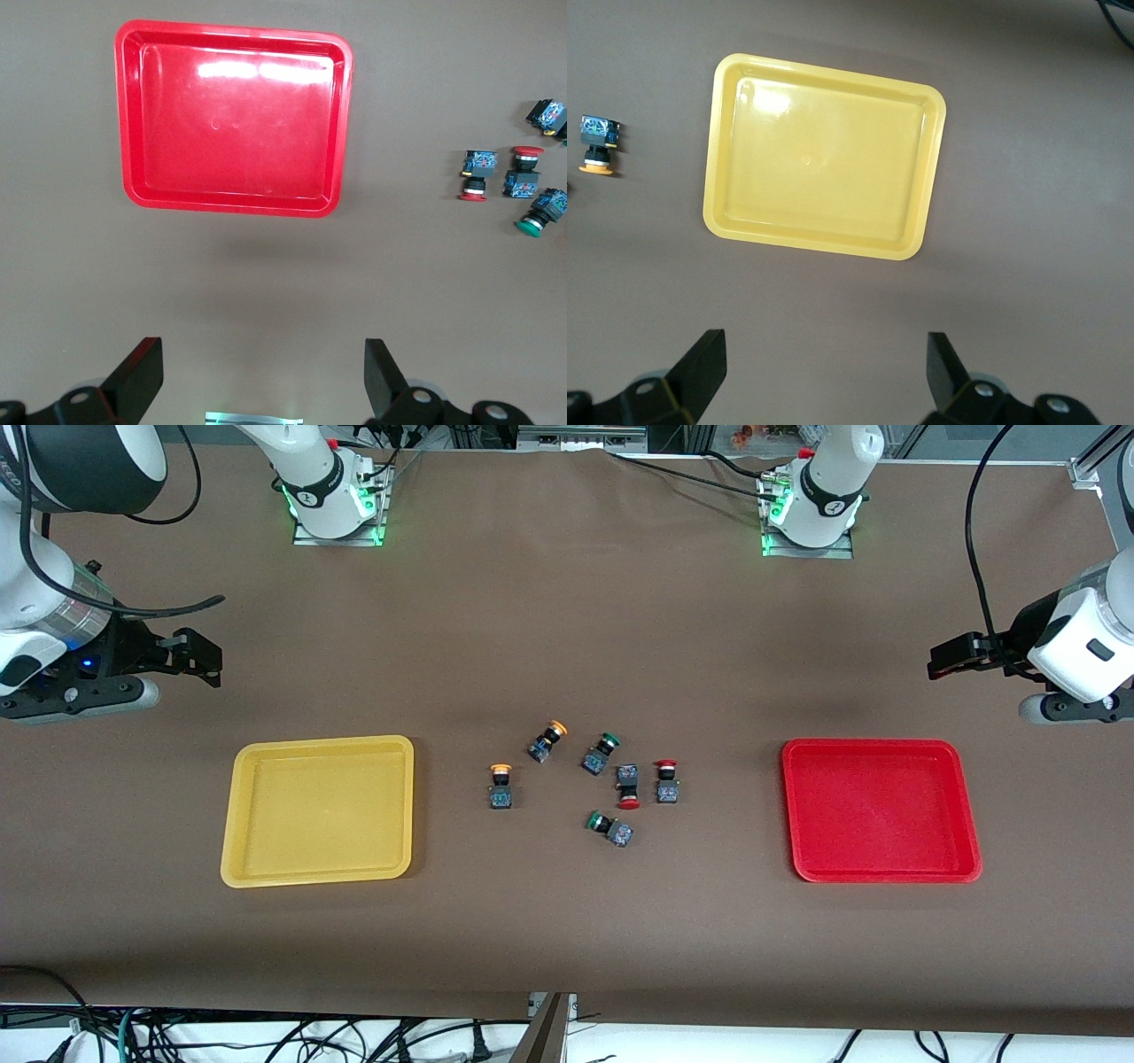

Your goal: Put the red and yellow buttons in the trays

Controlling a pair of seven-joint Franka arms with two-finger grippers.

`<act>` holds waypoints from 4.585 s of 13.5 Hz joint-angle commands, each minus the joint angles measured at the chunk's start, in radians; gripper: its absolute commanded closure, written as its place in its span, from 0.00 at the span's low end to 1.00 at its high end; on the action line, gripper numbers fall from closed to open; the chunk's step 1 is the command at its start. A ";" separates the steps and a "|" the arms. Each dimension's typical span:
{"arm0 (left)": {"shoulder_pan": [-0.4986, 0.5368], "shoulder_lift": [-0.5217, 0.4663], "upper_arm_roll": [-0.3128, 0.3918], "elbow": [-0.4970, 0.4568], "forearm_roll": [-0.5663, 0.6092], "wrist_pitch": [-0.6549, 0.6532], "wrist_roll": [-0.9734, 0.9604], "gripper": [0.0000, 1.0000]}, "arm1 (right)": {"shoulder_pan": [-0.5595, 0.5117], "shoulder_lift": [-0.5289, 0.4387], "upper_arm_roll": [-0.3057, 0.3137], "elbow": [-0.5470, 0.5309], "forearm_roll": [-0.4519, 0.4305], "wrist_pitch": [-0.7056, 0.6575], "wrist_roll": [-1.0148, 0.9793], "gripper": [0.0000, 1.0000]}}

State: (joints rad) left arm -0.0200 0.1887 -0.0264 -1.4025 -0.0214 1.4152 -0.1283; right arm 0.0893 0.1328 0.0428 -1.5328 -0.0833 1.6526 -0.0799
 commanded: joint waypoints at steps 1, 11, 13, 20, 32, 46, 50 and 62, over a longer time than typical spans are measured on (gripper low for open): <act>0.003 0.017 0.003 0.036 -0.015 -0.013 0.021 0.00 | -0.008 0.004 0.008 0.019 -0.007 -0.010 -0.024 0.00; -0.067 0.124 -0.006 0.036 -0.028 0.137 -0.046 0.00 | -0.008 0.004 0.008 0.025 0.013 -0.008 -0.043 0.00; -0.151 0.182 -0.007 0.036 -0.025 0.191 -0.047 0.00 | -0.009 -0.002 0.006 0.025 0.072 -0.008 -0.029 0.00; -0.359 0.461 -0.009 0.034 -0.037 0.577 -0.279 0.00 | -0.008 -0.007 -0.009 0.025 0.109 -0.016 -0.035 0.00; -0.500 0.660 0.002 0.037 -0.043 0.918 -0.450 0.00 | -0.009 -0.004 -0.011 0.025 0.119 -0.005 -0.034 0.00; -0.526 0.673 0.003 0.017 -0.012 0.921 -0.471 0.34 | -0.008 -0.002 -0.009 0.043 0.112 0.067 -0.049 0.00; -0.526 0.675 0.008 0.011 0.001 0.920 -0.470 0.32 | -0.005 -0.002 -0.008 0.043 0.103 0.067 -0.049 0.01; -0.528 0.643 0.006 -0.016 0.031 0.895 -0.470 1.00 | 0.001 0.001 -0.001 0.043 0.048 0.067 -0.047 0.00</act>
State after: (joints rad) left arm -0.5399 0.8623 -0.0282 -1.4132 -0.0121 2.3345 -0.5907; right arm 0.0901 0.1327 0.0344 -1.5019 -0.0215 1.7212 -0.1189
